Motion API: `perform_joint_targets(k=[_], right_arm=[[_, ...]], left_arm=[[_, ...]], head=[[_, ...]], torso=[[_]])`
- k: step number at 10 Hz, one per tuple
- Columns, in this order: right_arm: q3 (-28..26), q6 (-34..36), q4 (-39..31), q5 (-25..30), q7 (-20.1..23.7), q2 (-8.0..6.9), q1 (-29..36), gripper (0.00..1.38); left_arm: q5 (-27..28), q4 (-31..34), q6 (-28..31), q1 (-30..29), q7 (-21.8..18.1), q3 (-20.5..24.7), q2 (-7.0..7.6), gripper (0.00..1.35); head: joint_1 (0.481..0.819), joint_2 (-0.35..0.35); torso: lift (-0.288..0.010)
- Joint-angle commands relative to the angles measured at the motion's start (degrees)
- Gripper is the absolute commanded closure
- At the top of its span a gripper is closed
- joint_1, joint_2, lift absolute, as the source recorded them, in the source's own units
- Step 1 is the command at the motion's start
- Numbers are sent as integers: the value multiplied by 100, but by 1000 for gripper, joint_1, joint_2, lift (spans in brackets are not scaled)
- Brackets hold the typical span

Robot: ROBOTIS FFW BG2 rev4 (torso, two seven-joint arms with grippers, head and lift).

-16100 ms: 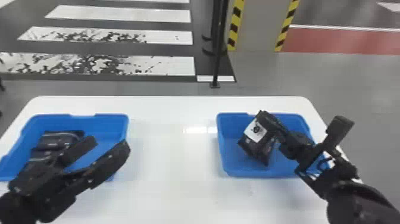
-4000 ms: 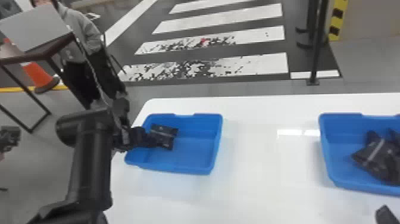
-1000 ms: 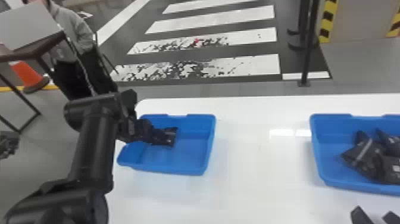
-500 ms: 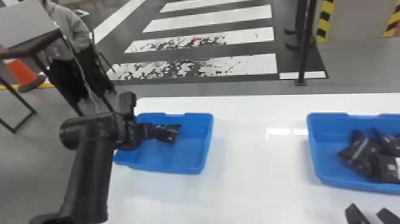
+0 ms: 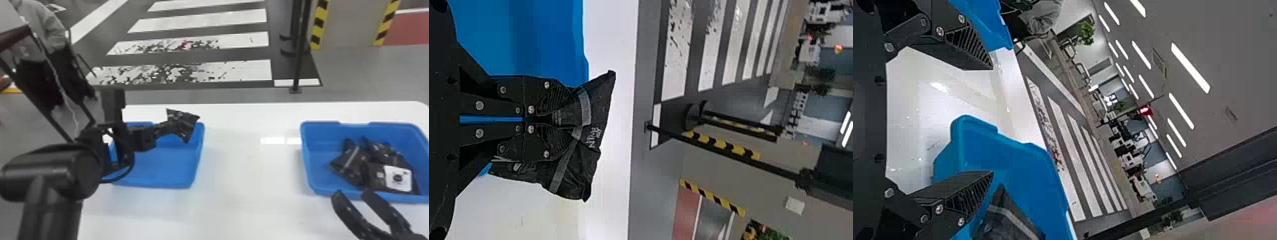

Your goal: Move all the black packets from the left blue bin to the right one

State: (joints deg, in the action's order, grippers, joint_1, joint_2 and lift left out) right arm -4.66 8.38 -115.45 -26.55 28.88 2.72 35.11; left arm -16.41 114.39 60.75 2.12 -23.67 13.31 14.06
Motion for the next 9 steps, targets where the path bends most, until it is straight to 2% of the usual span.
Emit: perform_joint_targets(k=[1,3,6,9], right_arm=[[54,174,-148,-7,82,9,-291,298],[134,272,-134,-64,126,44,-614,295],[374,272,-120,-281,91,150,-938,298],[705,272,-176,-590,38,229,-1149,294]], left_arm=[[-369,929,-112,-550,-67,-234,-96,1217],[-872,1309,-183,-845,-129,-634,-184,1217],[-941,1505,-239,-859,-164,-1171,-228,1217],[-1032,1505,-155,-746,-173,-1491,-220,1217]], head=[[695,154],[695,92],[695,-9],[695,-34]], torso=[[-138],[-138],[-138],[-138]])
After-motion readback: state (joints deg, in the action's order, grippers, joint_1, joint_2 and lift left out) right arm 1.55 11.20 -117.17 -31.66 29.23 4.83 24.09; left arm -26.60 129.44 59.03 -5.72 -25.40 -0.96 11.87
